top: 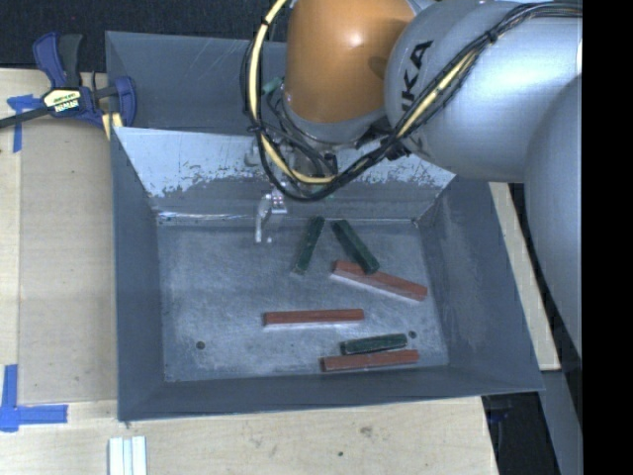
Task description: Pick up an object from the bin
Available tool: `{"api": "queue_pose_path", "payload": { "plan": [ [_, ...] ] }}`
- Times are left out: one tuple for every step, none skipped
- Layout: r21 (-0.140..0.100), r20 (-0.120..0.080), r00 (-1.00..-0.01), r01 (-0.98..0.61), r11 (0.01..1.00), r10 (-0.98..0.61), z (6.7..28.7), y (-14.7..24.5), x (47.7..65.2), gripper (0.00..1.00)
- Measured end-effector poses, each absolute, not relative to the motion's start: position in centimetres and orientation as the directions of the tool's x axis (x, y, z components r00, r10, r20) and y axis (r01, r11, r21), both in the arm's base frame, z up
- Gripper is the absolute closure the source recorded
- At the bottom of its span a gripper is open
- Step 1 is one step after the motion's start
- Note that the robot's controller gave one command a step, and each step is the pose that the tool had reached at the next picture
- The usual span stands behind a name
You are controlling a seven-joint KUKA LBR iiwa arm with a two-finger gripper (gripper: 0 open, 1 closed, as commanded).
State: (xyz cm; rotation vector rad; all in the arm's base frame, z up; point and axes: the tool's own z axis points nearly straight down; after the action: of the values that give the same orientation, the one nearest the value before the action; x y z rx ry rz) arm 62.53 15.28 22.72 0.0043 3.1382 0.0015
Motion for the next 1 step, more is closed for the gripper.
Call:
{"api": "queue_pose_path", "payload": {
  "plan": [
    [0.001,-0.003,-1.000,0.003,1.000,0.003,22.72,15.28,62.53,0.00]
  ]
}}
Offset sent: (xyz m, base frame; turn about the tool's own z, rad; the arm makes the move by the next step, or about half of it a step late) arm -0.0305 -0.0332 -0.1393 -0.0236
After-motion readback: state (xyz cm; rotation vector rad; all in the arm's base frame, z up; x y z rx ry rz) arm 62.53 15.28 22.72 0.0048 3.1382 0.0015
